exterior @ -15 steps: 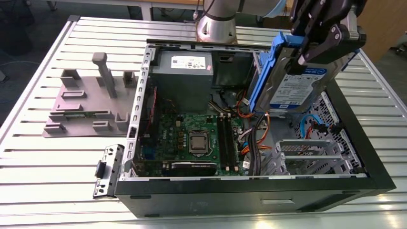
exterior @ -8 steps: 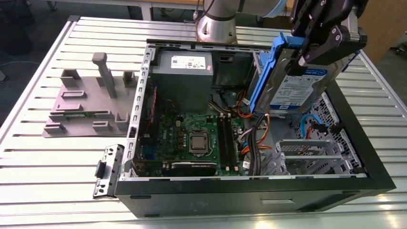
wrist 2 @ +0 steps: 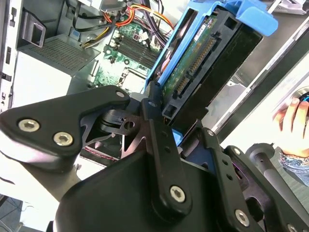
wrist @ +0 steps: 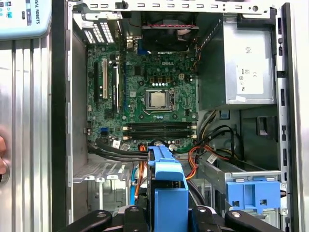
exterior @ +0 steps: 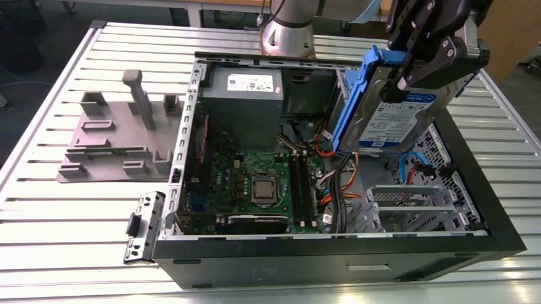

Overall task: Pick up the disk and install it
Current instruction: 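Pick up the disk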

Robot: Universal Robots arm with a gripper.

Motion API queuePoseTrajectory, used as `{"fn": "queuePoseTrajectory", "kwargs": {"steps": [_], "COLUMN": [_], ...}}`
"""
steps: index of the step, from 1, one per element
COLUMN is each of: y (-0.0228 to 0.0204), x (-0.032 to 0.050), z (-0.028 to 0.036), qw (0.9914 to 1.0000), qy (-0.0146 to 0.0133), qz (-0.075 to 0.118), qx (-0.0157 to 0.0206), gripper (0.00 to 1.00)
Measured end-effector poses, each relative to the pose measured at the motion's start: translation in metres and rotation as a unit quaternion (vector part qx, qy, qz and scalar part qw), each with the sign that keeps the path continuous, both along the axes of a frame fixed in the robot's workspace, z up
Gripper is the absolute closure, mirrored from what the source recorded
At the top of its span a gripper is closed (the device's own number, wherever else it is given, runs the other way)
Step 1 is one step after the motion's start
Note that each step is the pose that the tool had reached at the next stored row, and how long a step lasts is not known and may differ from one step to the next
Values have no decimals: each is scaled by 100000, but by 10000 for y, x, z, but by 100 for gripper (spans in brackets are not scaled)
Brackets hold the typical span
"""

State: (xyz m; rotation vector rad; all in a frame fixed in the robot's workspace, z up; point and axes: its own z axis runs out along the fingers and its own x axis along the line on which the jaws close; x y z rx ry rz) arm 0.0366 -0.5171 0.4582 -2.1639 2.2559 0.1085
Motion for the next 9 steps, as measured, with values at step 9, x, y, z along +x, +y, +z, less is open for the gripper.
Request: {"fn": "queuePoseTrajectory", "kwargs": {"steps": [9], "y": [-59], "x": [-1], "z": [-5], "qw": [100000], "qy": [1], "qz": [-2], "qx": [-3], "gripper": [64]}}
